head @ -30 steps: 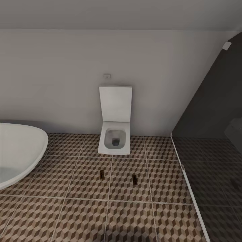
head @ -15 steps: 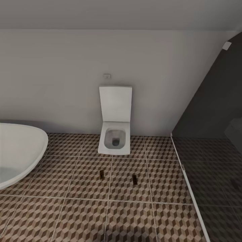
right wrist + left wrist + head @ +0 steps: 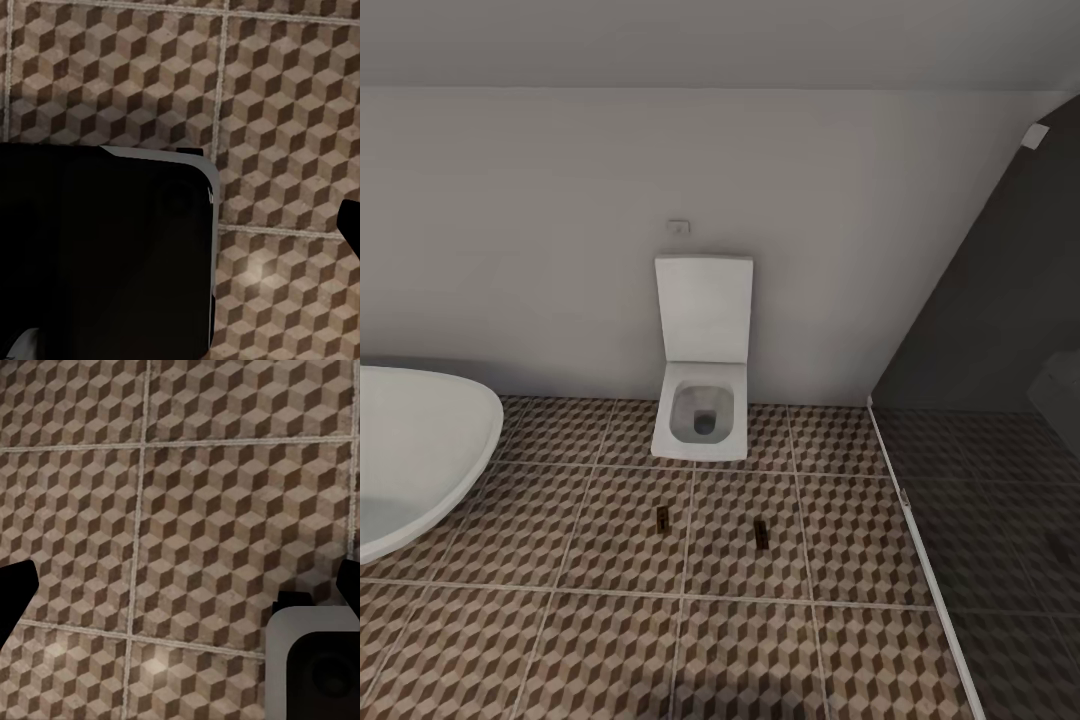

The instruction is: Take the four mousetraps from the cabinet in the bathroom and place them on the bathroom floor. Make sure all four end up on the same floor surface, and ensure that at least two of them are either under or directly next to the same bathroom sink.

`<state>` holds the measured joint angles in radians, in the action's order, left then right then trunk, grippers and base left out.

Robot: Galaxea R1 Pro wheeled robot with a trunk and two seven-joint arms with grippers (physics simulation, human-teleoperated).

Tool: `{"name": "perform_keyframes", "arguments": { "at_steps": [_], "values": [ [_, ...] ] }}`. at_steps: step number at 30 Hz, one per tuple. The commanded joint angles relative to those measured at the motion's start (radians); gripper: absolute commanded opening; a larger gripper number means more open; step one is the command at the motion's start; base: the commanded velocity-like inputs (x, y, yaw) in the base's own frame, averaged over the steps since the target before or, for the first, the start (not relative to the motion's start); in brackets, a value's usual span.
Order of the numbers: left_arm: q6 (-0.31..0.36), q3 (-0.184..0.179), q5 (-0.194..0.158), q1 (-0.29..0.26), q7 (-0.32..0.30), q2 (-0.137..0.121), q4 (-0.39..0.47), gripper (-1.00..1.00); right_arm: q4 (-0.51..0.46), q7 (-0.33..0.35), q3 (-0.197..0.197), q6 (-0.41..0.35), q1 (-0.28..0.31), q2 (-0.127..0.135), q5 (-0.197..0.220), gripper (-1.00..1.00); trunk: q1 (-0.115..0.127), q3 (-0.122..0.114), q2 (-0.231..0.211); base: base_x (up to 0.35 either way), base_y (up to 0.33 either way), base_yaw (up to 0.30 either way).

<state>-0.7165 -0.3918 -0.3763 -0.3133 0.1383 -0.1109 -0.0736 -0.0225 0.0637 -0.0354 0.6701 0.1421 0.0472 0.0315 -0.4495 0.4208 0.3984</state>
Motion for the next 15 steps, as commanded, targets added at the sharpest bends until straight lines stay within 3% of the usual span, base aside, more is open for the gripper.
{"name": "perform_keyframes", "arguments": {
  "at_steps": [1, 15],
  "values": [
    [-0.004, -0.009, -0.003, -0.001, 0.004, 0.001, -0.003, 1.0, 0.001, 0.004, -0.003, 0.003, 0.001, 0.0, 0.004, 1.0, 0.0, 0.001, 0.002, 0.0, 0.0, 0.0],
    [-0.004, -0.009, -0.003, -0.001, 0.004, 0.001, -0.003, 1.0, 0.001, 0.004, -0.003, 0.003, 0.001, 0.0, 0.004, 1.0, 0.0, 0.001, 0.002, 0.0, 0.0, 0.0]
  ]
}}
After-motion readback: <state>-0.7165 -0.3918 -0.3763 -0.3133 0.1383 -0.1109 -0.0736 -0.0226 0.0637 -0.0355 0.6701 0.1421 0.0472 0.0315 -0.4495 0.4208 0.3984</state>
